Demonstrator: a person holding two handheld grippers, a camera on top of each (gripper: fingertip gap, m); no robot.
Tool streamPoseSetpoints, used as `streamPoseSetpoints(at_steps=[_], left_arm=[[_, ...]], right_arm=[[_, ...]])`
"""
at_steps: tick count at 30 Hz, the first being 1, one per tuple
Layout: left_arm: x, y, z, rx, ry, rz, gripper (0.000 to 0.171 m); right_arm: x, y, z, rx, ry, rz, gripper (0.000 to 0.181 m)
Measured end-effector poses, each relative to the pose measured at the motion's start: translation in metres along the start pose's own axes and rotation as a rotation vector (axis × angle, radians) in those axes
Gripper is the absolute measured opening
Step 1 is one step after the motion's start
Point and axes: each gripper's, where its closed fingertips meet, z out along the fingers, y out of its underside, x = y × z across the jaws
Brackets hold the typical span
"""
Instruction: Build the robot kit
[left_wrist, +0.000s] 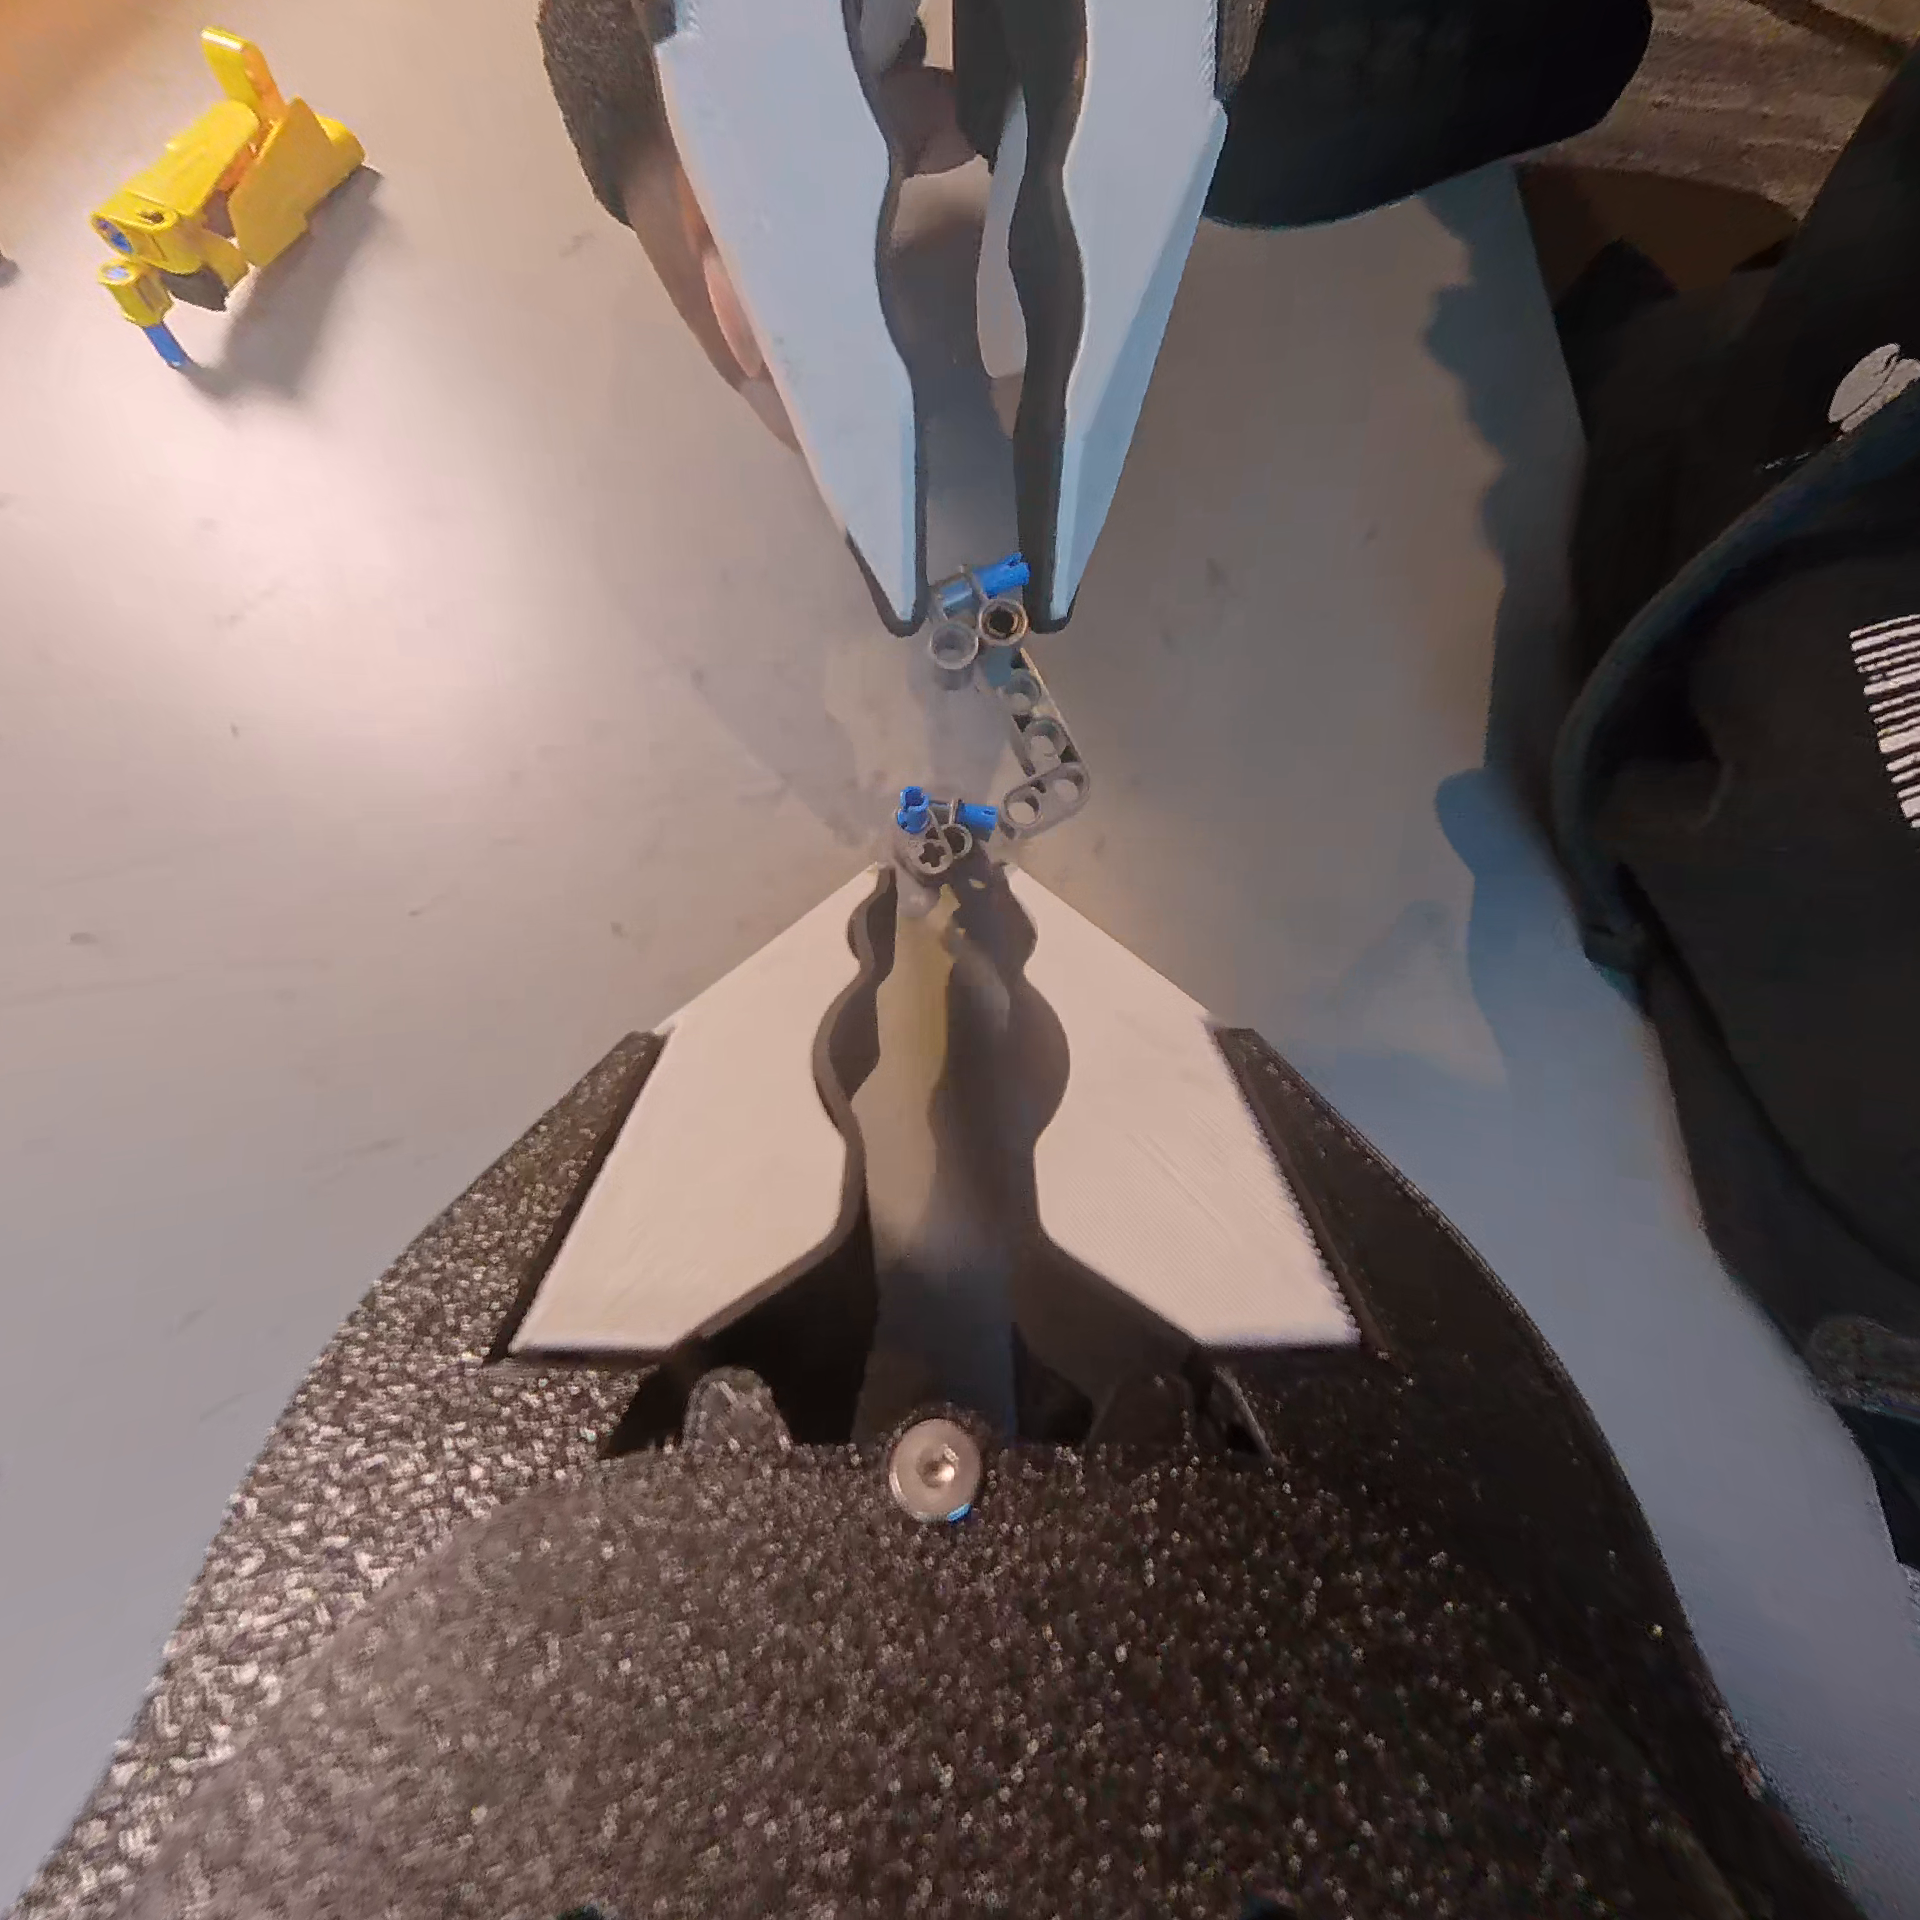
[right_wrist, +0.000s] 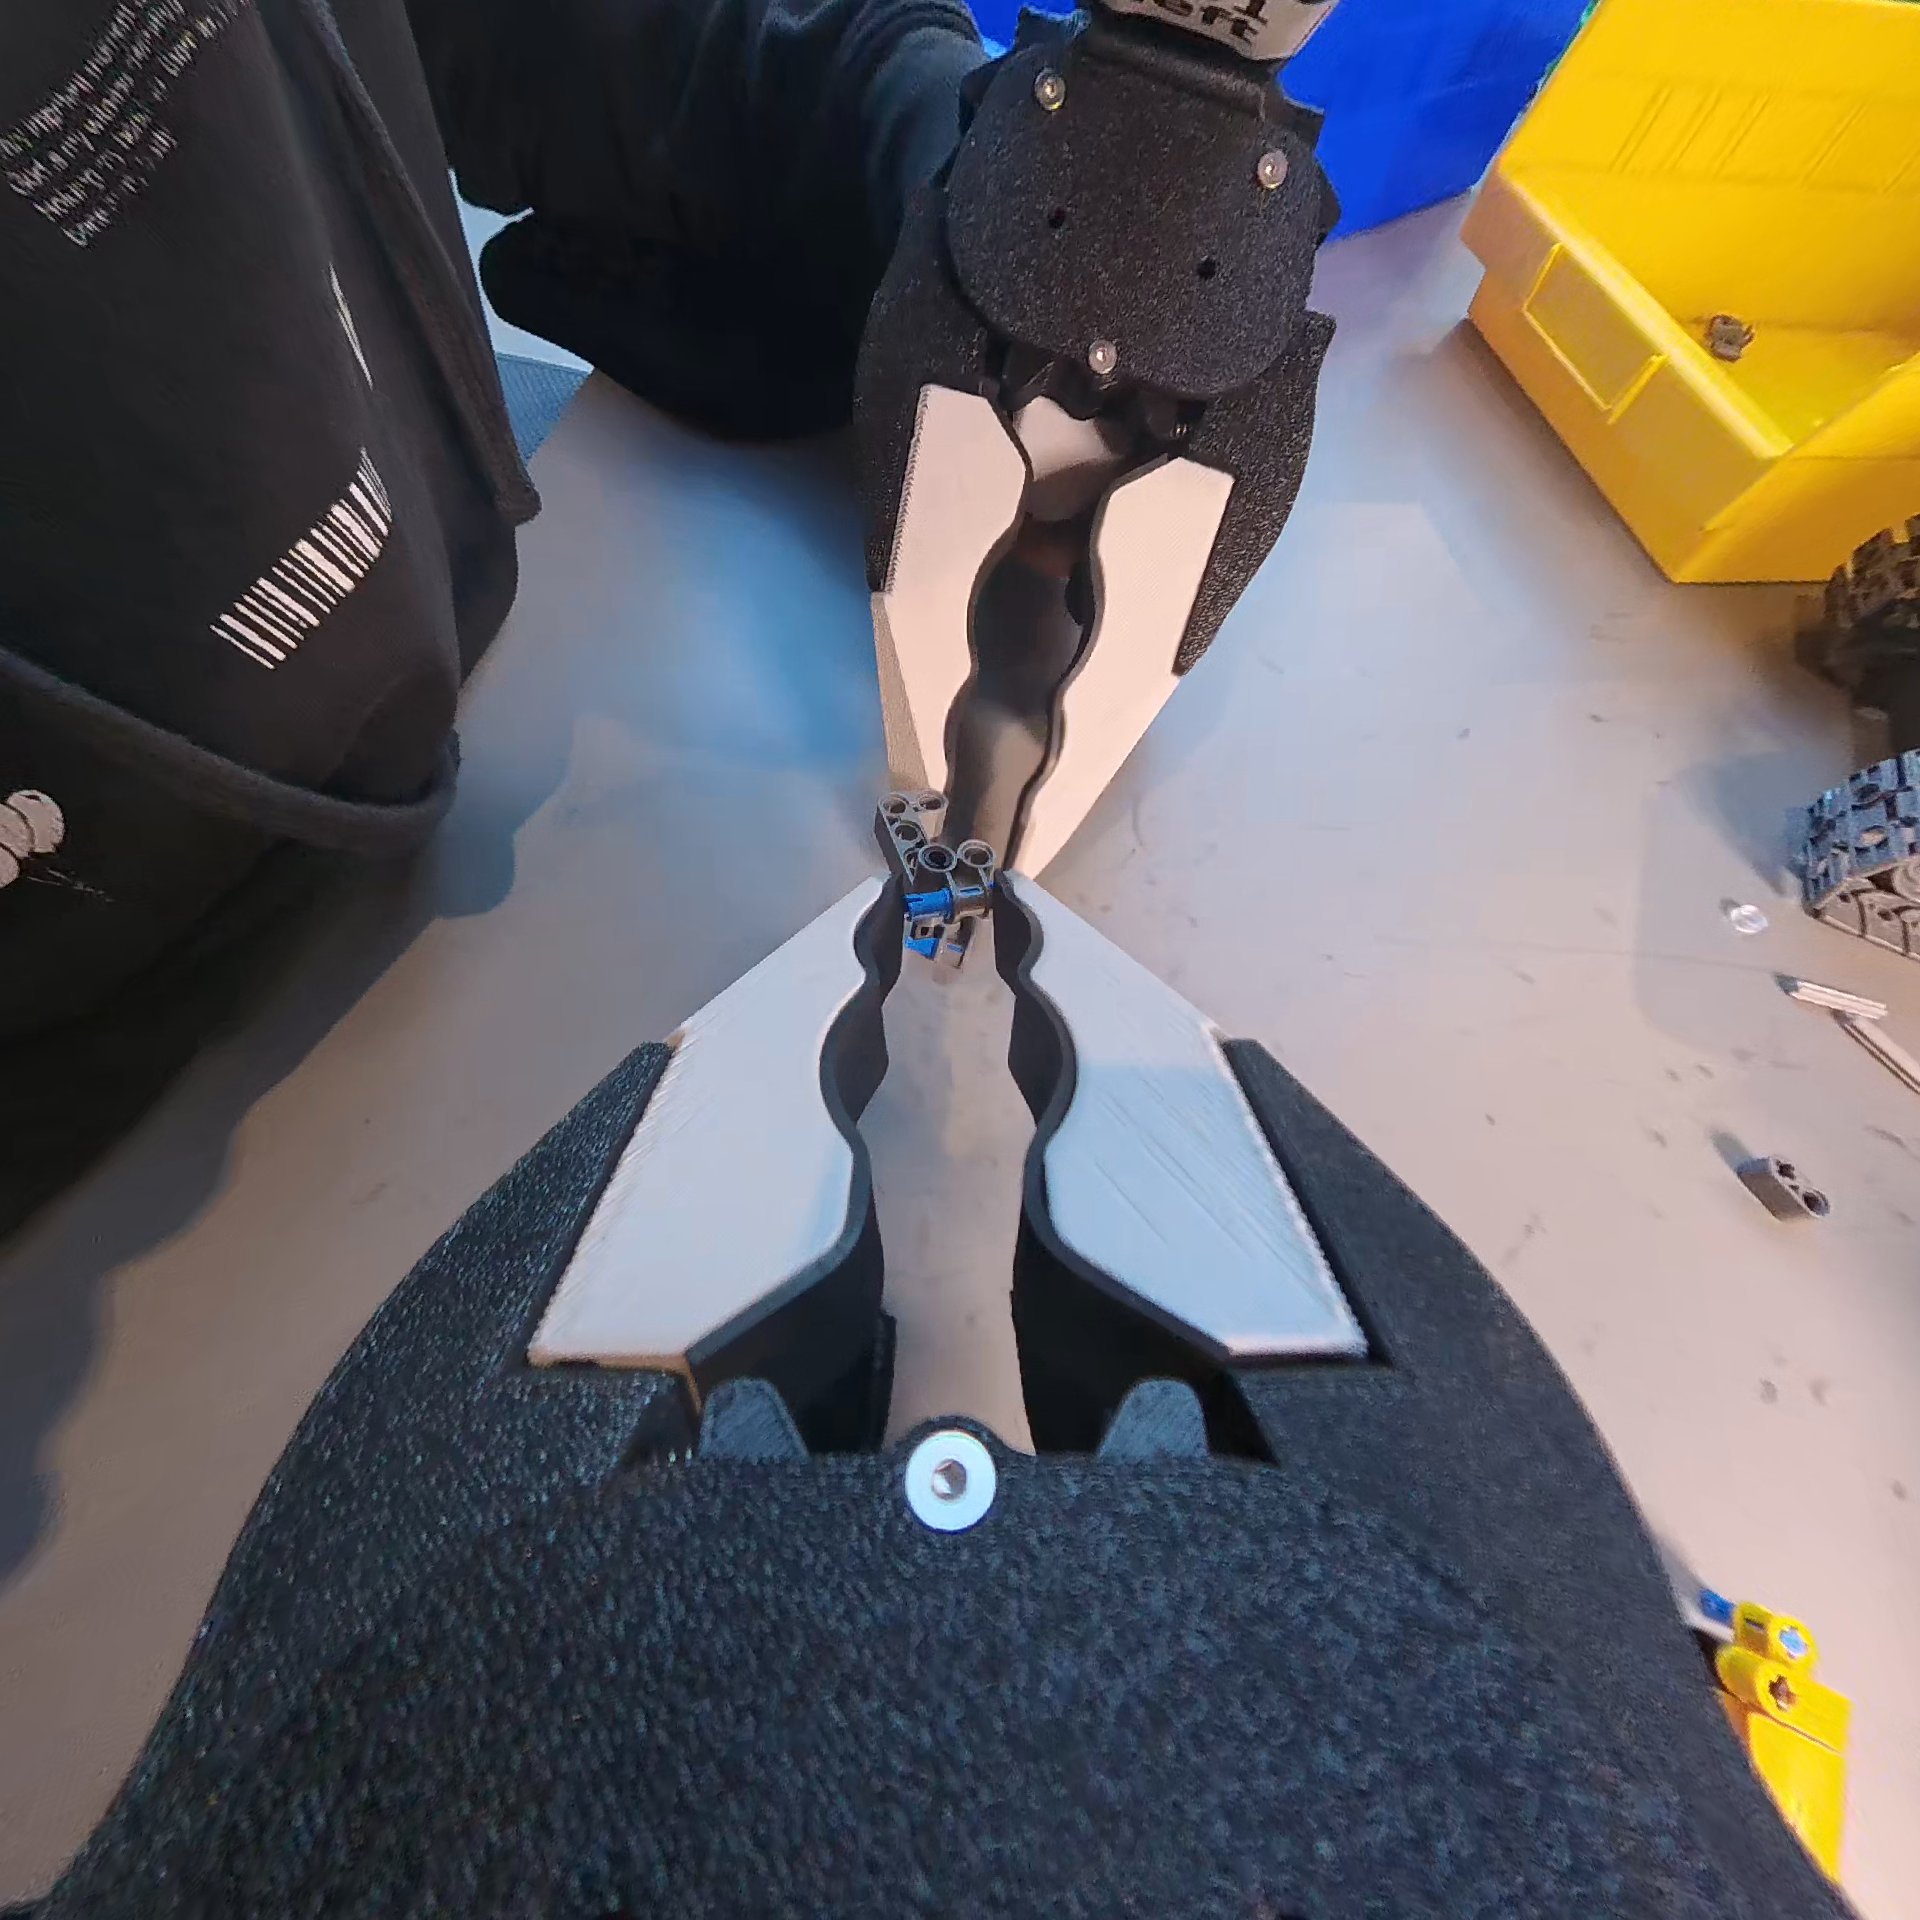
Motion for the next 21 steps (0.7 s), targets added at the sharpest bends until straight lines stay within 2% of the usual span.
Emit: streamPoseSetpoints(at_steps=[3,7,9,11,17,21], left_arm=[[0.0,-0.002,-0.013,0.032,0.013,0.004,0.022],[0.017,-0.021,-0.029,0.153,0.086,0.048,0.027],[0.017,-0.028,-0.028,0.175,0.069,0.062,0.021],[0.015,-0.027,-0.025,0.166,0.047,0.068,0.014],[0.017,-0.021,-0.019,0.122,0.034,0.126,0.013],[0.02,-0.016,-0.015,0.091,0.04,0.151,0.013]], right_arm=[[0.002,-0.003,0.001,0.021,0.02,-0.001,0.017],[0.005,-0.012,0.002,0.079,0.044,-0.007,0.017],[0.005,-0.013,0.003,0.085,0.045,-0.013,0.017],[0.004,-0.014,0.003,0.093,0.045,-0.013,0.017],[-0.001,0.001,0.006,-0.011,0.006,-0.012,0.018],[-0.004,-0.001,0.009,-0.046,-0.02,-0.008,0.023]])
